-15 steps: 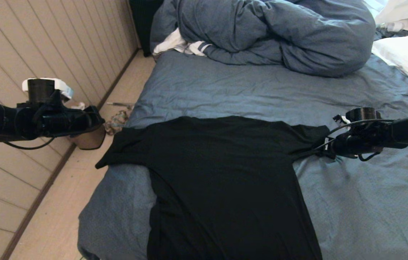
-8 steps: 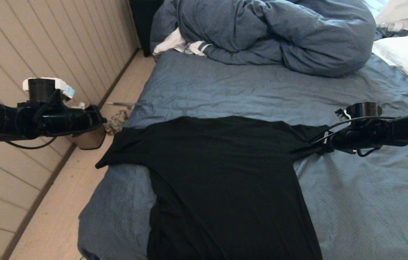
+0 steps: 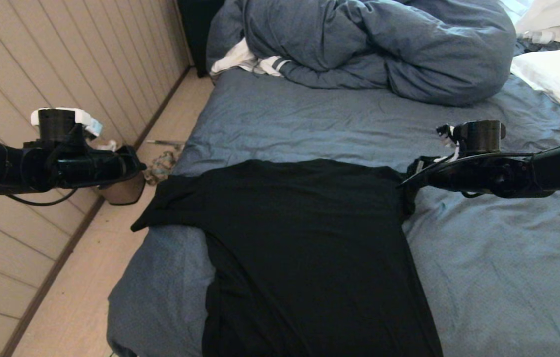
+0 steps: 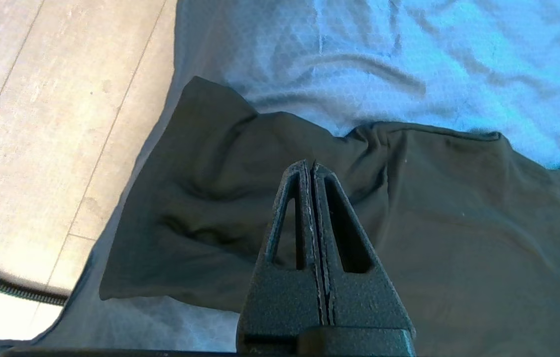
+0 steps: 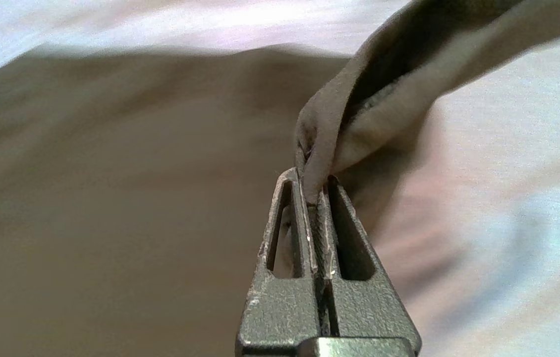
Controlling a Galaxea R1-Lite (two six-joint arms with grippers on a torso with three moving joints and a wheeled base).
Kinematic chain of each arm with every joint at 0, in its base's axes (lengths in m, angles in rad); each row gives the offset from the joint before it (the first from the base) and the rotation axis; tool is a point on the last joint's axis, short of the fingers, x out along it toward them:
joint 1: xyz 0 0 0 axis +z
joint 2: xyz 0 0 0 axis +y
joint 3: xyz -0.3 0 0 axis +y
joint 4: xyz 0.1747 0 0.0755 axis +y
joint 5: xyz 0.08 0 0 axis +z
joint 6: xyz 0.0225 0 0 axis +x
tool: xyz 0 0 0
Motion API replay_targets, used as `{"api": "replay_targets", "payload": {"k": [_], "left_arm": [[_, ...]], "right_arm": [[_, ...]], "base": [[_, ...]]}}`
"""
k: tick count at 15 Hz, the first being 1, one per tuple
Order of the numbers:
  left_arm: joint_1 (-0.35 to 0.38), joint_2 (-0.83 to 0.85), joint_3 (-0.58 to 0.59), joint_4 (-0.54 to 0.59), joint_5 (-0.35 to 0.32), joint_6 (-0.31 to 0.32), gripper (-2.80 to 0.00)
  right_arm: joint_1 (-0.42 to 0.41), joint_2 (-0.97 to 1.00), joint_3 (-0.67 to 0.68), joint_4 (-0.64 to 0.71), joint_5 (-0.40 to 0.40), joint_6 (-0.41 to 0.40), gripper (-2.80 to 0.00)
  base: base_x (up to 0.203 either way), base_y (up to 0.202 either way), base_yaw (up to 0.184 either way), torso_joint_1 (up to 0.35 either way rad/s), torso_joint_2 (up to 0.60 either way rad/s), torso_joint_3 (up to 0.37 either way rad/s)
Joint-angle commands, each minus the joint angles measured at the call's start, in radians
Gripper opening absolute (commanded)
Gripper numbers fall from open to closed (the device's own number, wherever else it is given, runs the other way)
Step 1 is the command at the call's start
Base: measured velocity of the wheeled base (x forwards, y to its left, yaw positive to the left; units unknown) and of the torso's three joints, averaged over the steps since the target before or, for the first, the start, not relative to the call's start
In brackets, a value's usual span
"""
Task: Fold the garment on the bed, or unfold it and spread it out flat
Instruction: Fold the black T-shirt
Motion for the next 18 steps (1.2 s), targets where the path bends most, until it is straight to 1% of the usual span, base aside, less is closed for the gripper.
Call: {"api": "replay_targets", "payload": {"k": [1, 3, 5, 8, 10, 13, 17, 18], "left_arm": [[0.000, 0.005, 0.000, -0.002, -0.011, -0.003, -2.80], [0.000, 0.006, 0.000, -0.002, -0.017, -0.003, -2.80], [0.001, 0.006, 0.000, -0.002, -0.017, -0.003, -2.80], [0.000, 0.008, 0.000, -0.003, -0.017, -0.003, -2.80], [0.001, 0.012, -0.003, -0.003, -0.017, -0.003, -2.80], [0.001, 0.020, -0.010, -0.003, -0.017, -0.003, -2.80], [0.004, 0.020, -0.010, -0.003, -0.017, -0.003, -2.80], [0.004, 0.020, -0.010, -0.003, -0.017, -0.003, -2.80]], "right_arm": [[0.072, -0.026, 0.039, -0.040, -0.009, -0.022, -2.80], [0.137, -0.005, 0.044, -0.052, -0.052, -0.055, -2.80], [0.188, 0.012, 0.055, -0.056, -0.079, -0.070, -2.80], [0.241, 0.021, 0.071, -0.079, -0.087, -0.072, -2.80], [0.270, 0.014, 0.108, -0.108, -0.089, -0.083, -2.80], [0.294, 0.006, 0.167, -0.192, -0.089, -0.131, -2.80], [0.296, 0.007, 0.191, -0.192, -0.089, -0.170, -2.80], [0.296, 0.008, 0.199, -0.192, -0.089, -0.174, 0.00]], "base": [[0.000, 0.000, 0.000, 0.000, 0.00, 0.000], [0.000, 0.000, 0.000, 0.000, 0.00, 0.000], [0.000, 0.000, 0.000, 0.000, 0.00, 0.000], [0.000, 0.000, 0.000, 0.000, 0.00, 0.000], [0.000, 0.000, 0.000, 0.000, 0.00, 0.000], [0.000, 0.000, 0.000, 0.000, 0.00, 0.000], [0.000, 0.000, 0.000, 0.000, 0.00, 0.000], [0.000, 0.000, 0.000, 0.000, 0.00, 0.000]]}}
